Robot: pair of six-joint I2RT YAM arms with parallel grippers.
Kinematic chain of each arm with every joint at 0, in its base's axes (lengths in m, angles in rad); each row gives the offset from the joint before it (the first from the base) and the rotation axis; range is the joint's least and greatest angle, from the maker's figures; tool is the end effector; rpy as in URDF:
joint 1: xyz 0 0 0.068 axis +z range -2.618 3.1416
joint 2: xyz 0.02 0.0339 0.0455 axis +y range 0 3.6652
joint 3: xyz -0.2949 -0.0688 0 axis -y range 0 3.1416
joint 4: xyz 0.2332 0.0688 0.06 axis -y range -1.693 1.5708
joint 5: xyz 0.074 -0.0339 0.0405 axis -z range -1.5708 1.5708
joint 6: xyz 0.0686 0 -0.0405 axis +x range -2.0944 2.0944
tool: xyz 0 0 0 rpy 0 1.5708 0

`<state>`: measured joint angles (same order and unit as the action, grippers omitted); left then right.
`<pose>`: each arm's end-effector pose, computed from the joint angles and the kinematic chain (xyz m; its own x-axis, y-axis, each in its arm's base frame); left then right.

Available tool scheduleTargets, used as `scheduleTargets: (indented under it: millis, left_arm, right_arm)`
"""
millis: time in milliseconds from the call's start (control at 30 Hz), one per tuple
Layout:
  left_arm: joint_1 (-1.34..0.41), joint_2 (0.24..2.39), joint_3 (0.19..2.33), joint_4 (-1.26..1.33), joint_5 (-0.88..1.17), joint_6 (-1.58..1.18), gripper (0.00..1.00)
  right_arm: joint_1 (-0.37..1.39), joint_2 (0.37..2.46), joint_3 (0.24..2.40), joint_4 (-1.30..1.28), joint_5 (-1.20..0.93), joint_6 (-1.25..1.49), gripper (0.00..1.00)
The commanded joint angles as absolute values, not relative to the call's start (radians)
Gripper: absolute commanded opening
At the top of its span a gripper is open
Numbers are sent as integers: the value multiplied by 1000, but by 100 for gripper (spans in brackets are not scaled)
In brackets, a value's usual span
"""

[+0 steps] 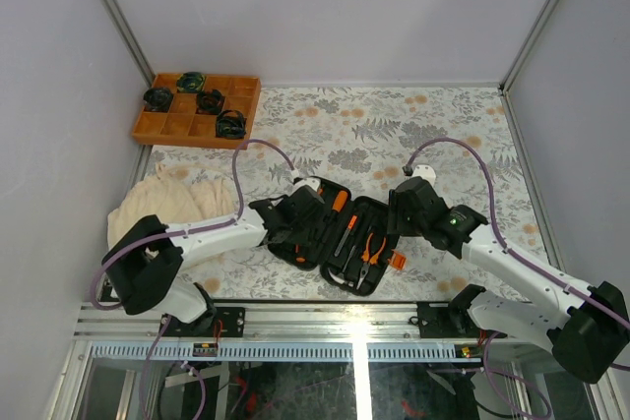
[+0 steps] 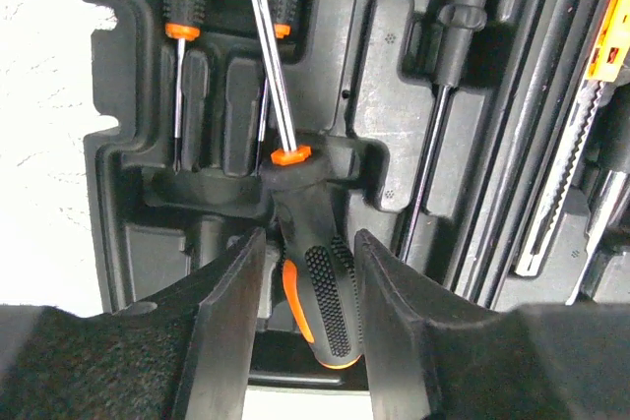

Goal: Sort the tools into containers
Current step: Adjust the screwdriver in the storage box.

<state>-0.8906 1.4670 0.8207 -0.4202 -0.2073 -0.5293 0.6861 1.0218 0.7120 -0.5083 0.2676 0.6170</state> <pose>0.1870 -0.2088 0.1907 -0.8279 0.2377 -0.5081 0.3247 0.9417 -0.0884 0.1680 0.1141 0.2488 -0.7332 0.1209 -0.6692 -0.0575 0.9695 0.2381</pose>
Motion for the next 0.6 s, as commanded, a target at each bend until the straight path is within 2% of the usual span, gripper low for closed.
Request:
scheduleTargets:
  millis: [0, 67, 267, 567]
  left_arm:
    - [-899, 1495, 868, -426, -229, -470, 39]
    - [-899, 1496, 869, -424, -212, -452, 37]
    - [-901, 1505, 895, -446, -144, -372, 24]
    - [-907, 1530, 928, -493, -126, -306, 23]
  right_arm:
    - [680, 1002, 703, -476, 248, 615, 59]
    - [679, 998, 698, -471, 241, 611, 59]
    - [680, 996, 687, -460, 225, 603, 59]
    - [680, 990, 681, -458, 224, 594, 59]
